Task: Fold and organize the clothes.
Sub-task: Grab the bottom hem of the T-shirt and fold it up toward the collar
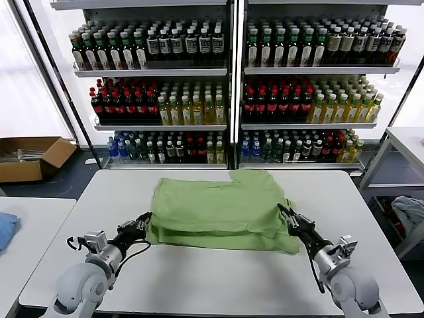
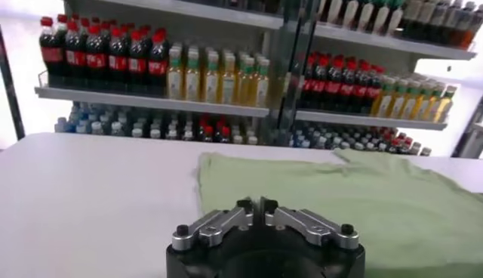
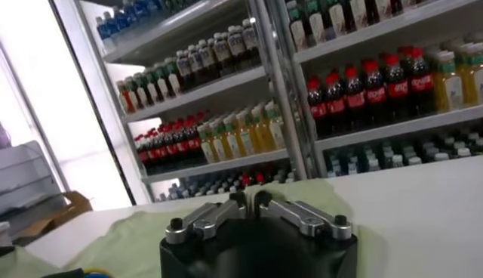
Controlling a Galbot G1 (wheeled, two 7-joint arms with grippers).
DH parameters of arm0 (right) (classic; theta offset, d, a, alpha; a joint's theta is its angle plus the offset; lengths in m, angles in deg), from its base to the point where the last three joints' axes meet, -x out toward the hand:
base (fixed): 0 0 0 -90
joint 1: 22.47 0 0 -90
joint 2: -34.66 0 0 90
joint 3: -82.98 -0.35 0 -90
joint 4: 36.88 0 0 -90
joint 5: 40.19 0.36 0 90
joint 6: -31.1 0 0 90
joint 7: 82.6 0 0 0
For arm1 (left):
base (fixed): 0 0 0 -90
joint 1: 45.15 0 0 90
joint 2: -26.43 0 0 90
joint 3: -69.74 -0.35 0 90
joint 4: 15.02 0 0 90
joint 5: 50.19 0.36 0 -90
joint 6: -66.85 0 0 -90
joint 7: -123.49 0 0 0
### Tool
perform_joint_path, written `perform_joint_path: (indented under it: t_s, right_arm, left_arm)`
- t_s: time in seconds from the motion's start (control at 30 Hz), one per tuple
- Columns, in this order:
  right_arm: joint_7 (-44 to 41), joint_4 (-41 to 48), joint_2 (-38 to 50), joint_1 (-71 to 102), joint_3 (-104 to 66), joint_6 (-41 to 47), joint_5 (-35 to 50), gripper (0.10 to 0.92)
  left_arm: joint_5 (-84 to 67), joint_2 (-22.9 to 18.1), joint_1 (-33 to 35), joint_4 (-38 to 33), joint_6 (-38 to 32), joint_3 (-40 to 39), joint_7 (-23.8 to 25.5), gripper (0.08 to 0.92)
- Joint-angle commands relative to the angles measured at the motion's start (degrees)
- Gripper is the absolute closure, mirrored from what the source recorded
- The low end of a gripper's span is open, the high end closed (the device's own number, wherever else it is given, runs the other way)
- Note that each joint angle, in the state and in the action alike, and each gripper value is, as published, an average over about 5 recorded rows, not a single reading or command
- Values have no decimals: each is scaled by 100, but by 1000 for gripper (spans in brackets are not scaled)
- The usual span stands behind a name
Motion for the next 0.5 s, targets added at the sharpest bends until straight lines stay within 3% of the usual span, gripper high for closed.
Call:
perform_joint_path:
  t_s: [0.03, 0.27, 0.5]
  right_arm:
    - [361, 90, 55, -172, 46, 263, -674, 593]
    - [460, -699, 134, 749, -374, 696, -989, 394]
    - [595, -898, -4, 1354, -416, 1009, -1425, 224]
  left_arm:
    - [-26, 7, -50, 205, 36, 196, -68, 693]
    - [100, -123, 673, -247, 50, 288, -71, 494]
    - [300, -271, 702, -107, 64, 103, -79, 294]
